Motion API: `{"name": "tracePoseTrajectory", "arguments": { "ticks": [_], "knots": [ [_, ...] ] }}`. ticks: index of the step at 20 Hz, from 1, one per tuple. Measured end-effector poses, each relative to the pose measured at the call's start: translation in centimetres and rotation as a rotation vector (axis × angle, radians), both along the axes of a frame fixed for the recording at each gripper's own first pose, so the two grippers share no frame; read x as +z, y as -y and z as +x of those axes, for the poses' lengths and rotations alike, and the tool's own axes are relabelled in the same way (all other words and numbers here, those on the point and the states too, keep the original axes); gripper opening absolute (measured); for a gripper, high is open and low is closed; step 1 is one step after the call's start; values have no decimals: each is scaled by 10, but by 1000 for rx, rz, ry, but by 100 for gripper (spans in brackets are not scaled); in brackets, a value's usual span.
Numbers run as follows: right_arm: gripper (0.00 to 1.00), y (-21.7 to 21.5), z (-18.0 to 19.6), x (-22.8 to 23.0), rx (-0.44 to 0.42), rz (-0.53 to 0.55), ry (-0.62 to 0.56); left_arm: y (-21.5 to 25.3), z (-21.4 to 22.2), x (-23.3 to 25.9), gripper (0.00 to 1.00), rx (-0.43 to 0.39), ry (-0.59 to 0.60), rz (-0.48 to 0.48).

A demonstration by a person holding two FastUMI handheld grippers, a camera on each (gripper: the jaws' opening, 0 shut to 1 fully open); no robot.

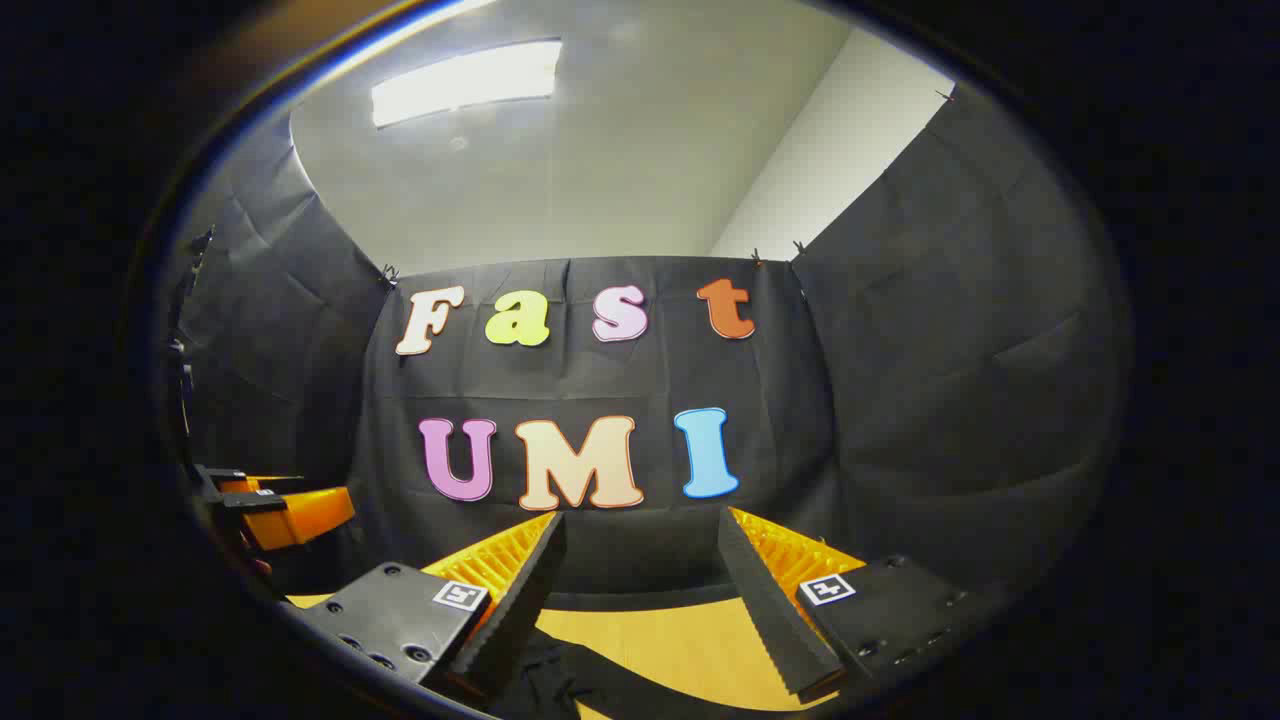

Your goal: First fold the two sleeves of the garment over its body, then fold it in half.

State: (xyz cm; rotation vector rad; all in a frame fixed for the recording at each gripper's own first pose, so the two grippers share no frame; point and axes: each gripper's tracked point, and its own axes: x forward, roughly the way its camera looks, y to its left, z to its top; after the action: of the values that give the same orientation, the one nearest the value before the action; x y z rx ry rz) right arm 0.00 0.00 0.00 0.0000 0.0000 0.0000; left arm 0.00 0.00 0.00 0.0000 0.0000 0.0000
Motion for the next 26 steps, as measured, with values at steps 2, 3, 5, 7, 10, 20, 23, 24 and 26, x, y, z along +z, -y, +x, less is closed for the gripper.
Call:
{"name": "tracePoseTrajectory", "arguments": {
  "ticks": [2, 3, 5, 7, 10, 20, 23, 24, 26],
  "knots": [
    [97, -13, -1, -18, 4, -17, -52, -21, 3, -7, 92, 36, -17, 18],
    [94, -21, -2, -22, 9, -34, -68, -26, 6, -10, 92, 35, -23, 23],
    [97, -27, -4, -23, -2, -80, -78, -27, 15, -13, 92, 24, -30, -18],
    [97, -32, -8, -23, -16, -115, -81, -27, 22, -19, 92, 13, -36, -77],
    [98, -30, -15, -20, -51, -140, -80, -26, 36, -29, 92, -9, -53, -106],
    [98, -8, -14, -38, -139, -113, -108, 12, 43, -29, 92, -172, -55, -105],
    [99, -7, -16, -41, -133, -85, -110, 3, 40, -28, 92, -151, -45, -121],
    [99, -7, -17, -40, -123, -77, -105, -2, 39, -27, 92, -133, -38, -121],
    [98, -5, -18, -35, -106, -78, -83, -16, 34, -30, 92, -89, -31, -103]
  ]
}}
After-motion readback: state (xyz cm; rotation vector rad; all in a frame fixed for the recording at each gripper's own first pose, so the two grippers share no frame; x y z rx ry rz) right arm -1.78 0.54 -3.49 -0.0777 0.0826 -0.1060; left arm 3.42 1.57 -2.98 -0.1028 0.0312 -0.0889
